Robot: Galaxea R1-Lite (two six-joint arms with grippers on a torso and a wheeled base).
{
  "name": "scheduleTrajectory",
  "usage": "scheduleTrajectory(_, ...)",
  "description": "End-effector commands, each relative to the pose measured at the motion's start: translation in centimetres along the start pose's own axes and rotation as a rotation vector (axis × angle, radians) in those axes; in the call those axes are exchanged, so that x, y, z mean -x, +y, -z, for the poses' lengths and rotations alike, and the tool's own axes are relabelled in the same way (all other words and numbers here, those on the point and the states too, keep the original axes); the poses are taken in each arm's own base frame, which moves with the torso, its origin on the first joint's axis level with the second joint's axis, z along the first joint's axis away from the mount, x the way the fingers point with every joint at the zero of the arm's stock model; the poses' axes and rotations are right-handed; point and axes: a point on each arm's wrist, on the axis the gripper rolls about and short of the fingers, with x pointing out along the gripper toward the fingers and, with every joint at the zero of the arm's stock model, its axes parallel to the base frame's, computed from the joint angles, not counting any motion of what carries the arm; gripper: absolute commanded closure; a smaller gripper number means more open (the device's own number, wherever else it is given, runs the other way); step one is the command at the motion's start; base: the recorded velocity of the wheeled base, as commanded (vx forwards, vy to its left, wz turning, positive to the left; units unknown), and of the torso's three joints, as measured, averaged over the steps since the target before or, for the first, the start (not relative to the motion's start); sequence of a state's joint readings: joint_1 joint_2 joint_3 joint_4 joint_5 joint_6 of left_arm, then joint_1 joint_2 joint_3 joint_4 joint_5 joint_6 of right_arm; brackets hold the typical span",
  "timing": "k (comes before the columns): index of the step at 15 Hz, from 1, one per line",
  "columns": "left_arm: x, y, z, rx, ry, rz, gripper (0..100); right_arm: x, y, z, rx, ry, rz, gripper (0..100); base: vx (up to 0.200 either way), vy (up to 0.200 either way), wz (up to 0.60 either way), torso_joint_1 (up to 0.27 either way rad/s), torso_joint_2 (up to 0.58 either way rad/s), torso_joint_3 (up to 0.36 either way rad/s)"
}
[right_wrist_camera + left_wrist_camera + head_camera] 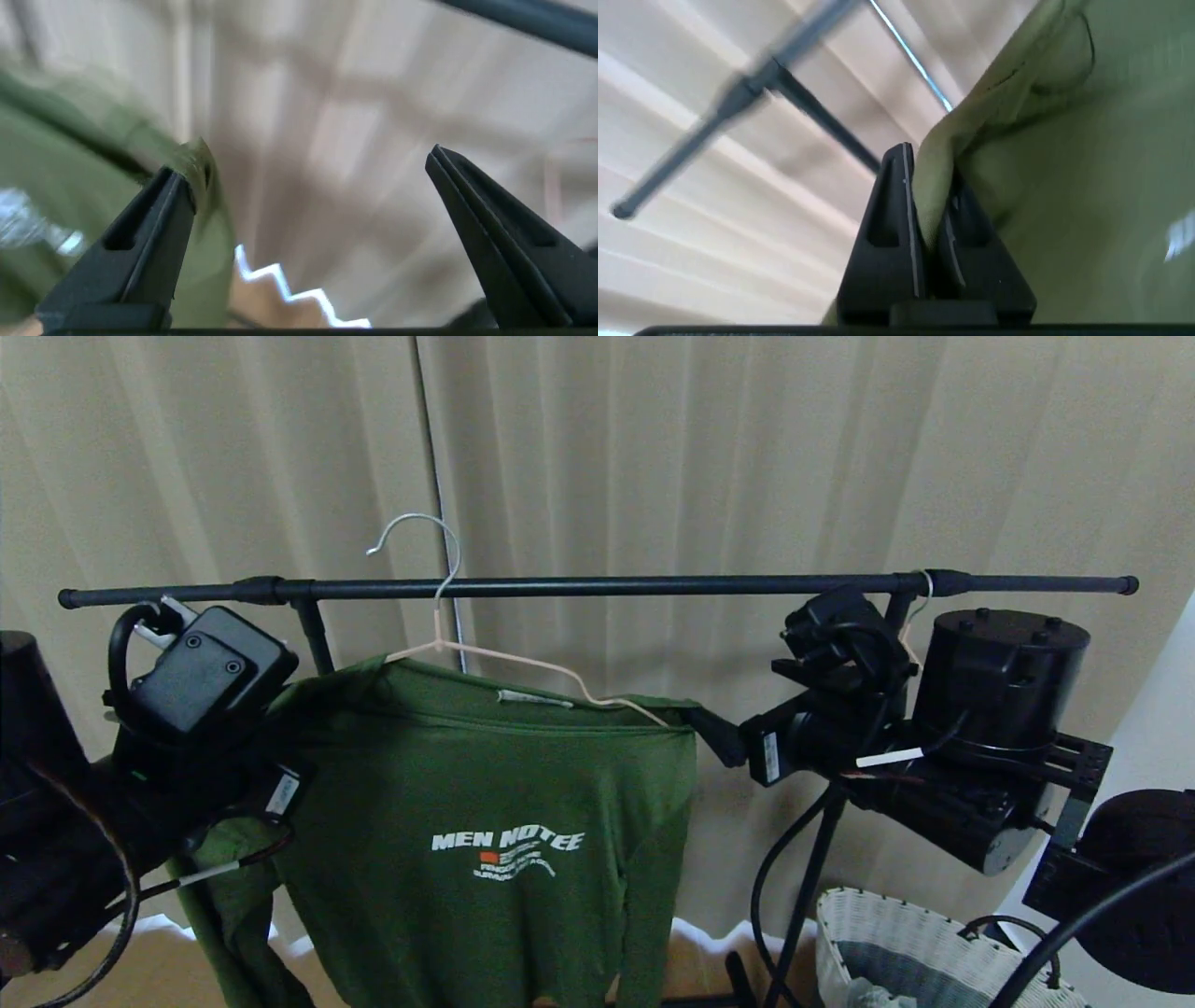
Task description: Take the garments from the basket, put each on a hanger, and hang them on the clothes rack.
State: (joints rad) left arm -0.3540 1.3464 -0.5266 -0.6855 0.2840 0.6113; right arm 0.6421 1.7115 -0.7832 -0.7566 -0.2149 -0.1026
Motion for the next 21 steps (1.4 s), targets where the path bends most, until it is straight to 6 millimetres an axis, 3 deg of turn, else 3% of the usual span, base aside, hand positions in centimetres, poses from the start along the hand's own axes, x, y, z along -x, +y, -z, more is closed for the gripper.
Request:
scheduleTrajectory(1, -1.5, -0.7, 0.3, 0.011, 0.005, -0.007, 100, 1.8, 1.4, -1.2, 0.009, -0.025, -0.087, 0, 0.000, 0.000, 0.00, 0.000, 0.00, 0.000)
scheduleTrajectory(6, -1.9, -0.8, 0.0, 0.031, -0.016, -0.048, 100, 1.9, 1.6, -2.7, 0.120, -0.069, -0.104, 0, 0.000, 0.000, 0.00, 0.000, 0.00, 0.000)
scheduleTrajectory(12, -2.0, -0.3, -0.5, 0.113, -0.034, -0.068, 100, 2.4, 4.0, -2.7, 0.169, -0.074, -0.210, 0, 0.000, 0.000, 0.00, 0.000, 0.00, 0.000)
scheduleTrajectory(19, -1.7, -0.1, -0.6, 0.120, -0.041, -0.071, 100, 2.9, 4.3, -3.2, 0.191, -0.098, -0.254, 0, 0.000, 0.000, 0.00, 0.000, 0.00, 0.000)
scheduleTrajectory(21, -1.3, -0.7, -0.6, 0.126, -0.051, -0.044, 100, 1.8, 4.7, -3.6, 0.192, -0.111, -0.251, 0, 0.000, 0.000, 0.00, 0.000, 0.00, 0.000)
